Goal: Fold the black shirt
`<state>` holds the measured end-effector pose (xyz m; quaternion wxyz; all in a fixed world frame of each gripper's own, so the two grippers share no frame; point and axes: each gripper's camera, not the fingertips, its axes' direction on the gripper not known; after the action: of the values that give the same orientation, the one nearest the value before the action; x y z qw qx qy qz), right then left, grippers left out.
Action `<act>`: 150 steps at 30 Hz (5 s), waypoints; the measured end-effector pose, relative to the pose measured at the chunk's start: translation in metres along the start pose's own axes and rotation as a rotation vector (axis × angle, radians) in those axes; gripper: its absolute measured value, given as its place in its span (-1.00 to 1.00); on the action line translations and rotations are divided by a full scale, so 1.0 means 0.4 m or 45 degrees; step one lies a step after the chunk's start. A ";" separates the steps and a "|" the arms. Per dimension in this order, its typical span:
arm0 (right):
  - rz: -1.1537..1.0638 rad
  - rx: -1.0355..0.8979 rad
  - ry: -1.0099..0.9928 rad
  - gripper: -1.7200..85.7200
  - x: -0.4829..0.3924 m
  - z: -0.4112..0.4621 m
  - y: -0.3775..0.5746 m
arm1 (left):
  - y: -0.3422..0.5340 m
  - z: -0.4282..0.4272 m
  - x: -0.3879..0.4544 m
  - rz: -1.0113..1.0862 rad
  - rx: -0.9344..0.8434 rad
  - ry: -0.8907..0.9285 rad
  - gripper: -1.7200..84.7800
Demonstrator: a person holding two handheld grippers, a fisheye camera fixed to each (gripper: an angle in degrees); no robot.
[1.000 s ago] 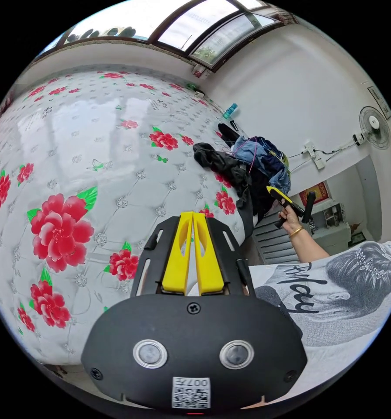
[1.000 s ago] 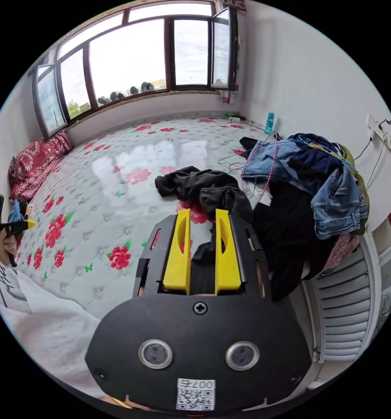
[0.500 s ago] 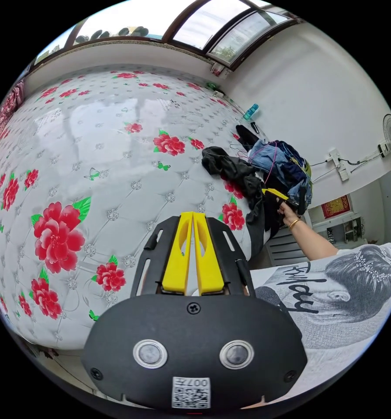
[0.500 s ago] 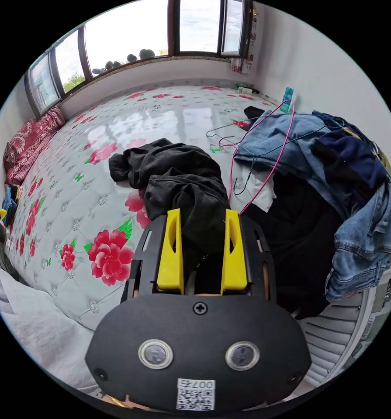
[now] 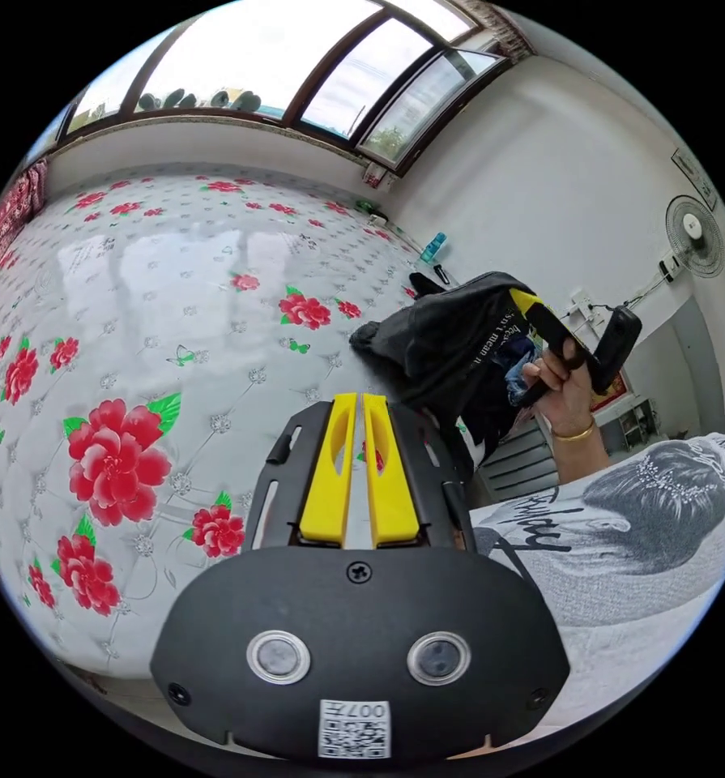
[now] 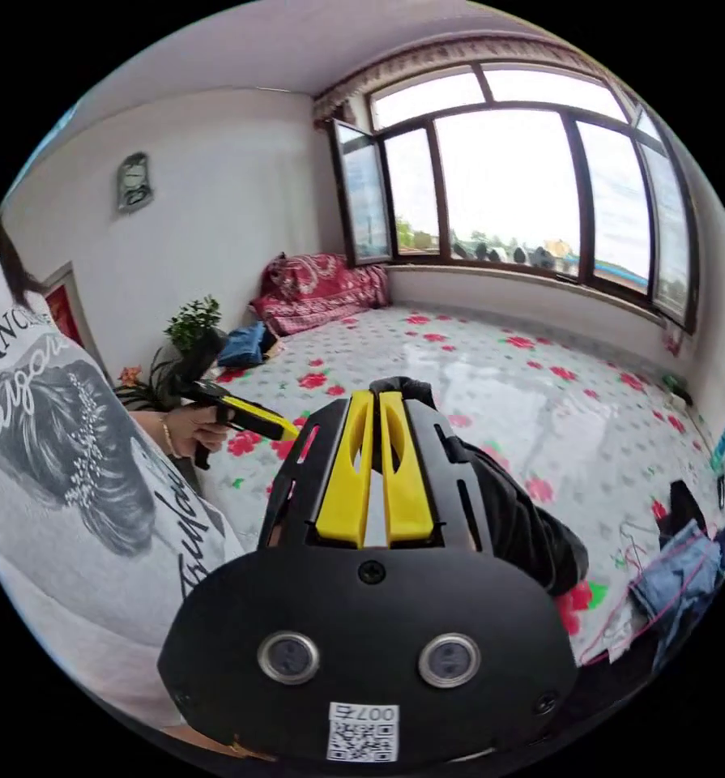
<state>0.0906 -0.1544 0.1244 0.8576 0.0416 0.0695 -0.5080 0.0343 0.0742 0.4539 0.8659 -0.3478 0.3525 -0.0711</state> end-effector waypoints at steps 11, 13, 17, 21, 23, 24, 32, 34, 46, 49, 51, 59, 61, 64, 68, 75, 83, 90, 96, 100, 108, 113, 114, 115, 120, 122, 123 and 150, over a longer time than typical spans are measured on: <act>-0.045 -0.364 -0.336 -0.80 -0.311 0.416 -0.005 | 0.345 -0.253 -0.387 -0.358 -0.035 -0.150 -0.98; -0.009 -0.456 -0.145 -0.78 -0.285 0.421 0.036 | 0.383 -0.266 -0.421 -0.348 -0.065 -0.145 -0.98; 0.088 -0.685 0.053 -0.75 -0.243 0.460 0.092 | 0.431 -0.249 -0.470 -0.315 -0.171 -0.106 -0.98; 0.135 -0.792 0.079 -0.74 -0.275 0.546 0.102 | 0.433 -0.222 -0.475 -0.258 -0.225 -0.097 -0.98; 0.196 -0.839 0.025 -0.75 -0.287 0.578 0.104 | 0.422 -0.213 -0.471 -0.231 -0.240 -0.122 -0.98; 0.211 -0.827 0.004 -0.75 -0.299 0.581 0.103 | 0.409 -0.211 -0.465 -0.204 -0.242 -0.145 -0.97; 0.139 -0.877 0.090 -0.75 -0.327 0.487 0.161 | 0.286 -0.173 -0.403 0.061 -0.338 -0.378 -0.87; 0.167 -0.896 0.080 -0.75 -0.318 0.484 0.172 | 0.262 -0.150 -0.395 0.082 -0.368 -0.364 -0.86; 0.261 -0.898 -0.068 -0.94 -0.312 0.532 0.168 | 0.192 0.049 -0.321 0.366 -0.598 -0.596 -0.90; 0.226 -0.743 -0.001 -0.96 -0.327 0.426 0.124 | 0.177 0.081 -0.292 0.510 -0.606 -0.573 -0.88; 0.192 -0.656 0.028 -0.96 -0.341 0.335 0.087 | 0.163 0.114 -0.265 0.659 -0.623 -0.501 -0.85; 0.211 -0.580 0.121 -0.97 -0.379 0.197 0.014 | 0.094 0.269 -0.215 0.932 -0.797 -0.182 -0.77; 0.207 -0.595 0.145 -0.97 -0.396 0.191 0.005 | 0.086 0.302 -0.192 0.992 -0.833 -0.113 -0.76; 0.206 -0.622 0.177 -0.97 -0.422 0.183 -0.007 | 0.095 0.369 -0.167 1.084 -0.948 -0.051 -0.77; 0.244 -0.592 0.201 -0.97 -0.449 0.147 -0.021 | 0.085 0.413 -0.180 1.015 -1.038 0.062 -0.90; 0.187 -0.487 0.426 -0.97 -0.488 0.021 -0.111 | -0.079 0.154 -0.157 0.752 -0.626 0.115 -0.98; -0.085 -0.095 0.644 -0.97 -0.535 -0.221 -0.393 | -0.249 -0.343 0.156 0.741 0.027 -0.203 -0.98; -0.362 0.175 0.771 -0.97 -0.721 -0.461 -0.537 | -0.077 -0.775 0.523 0.924 0.502 -0.508 -0.98; -0.449 0.326 0.668 -0.97 -0.833 -0.595 -0.543 | 0.113 -0.975 0.707 1.034 0.602 -0.624 -0.98; -0.497 0.361 0.621 -0.97 -0.862 -0.631 -0.566 | 0.179 -1.031 0.781 1.079 0.575 -0.698 -0.98; -0.468 0.090 0.498 -0.97 -0.682 -0.420 -0.696 | 0.015 -0.911 0.659 0.899 0.291 -0.707 -0.98; -0.313 -0.185 0.480 -0.96 -0.437 -0.092 -0.734 | -0.173 -0.626 0.357 0.620 0.035 -0.578 -0.98; -0.253 -0.249 0.461 -0.96 -0.363 -0.003 -0.736 | -0.219 -0.552 0.265 0.533 -0.005 -0.592 -0.98; -0.224 -0.279 0.458 -0.96 -0.327 0.041 -0.736 | -0.243 -0.515 0.218 0.489 -0.025 -0.593 -0.98; 0.117 -0.409 0.293 -0.92 0.004 0.425 -0.701 | -0.388 -0.198 -0.193 0.020 -0.178 -0.565 -0.98; 0.231 -0.412 0.220 -0.87 0.080 0.501 -0.659 | -0.374 -0.143 -0.258 -0.015 -0.202 -0.580 -0.98; 0.274 -0.410 0.165 -0.83 0.115 0.531 -0.628 | -0.355 -0.124 -0.284 0.007 -0.207 -0.614 -0.98; 0.465 -1.211 0.788 -0.92 0.509 0.636 -0.258 | -0.013 0.041 -0.396 -0.288 -0.679 -0.667 -0.98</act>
<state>0.1162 -0.4162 0.3427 0.7954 -0.1898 0.5279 -0.2296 -0.0718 0.1377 0.5543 0.7926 -0.6035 0.0851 0.0193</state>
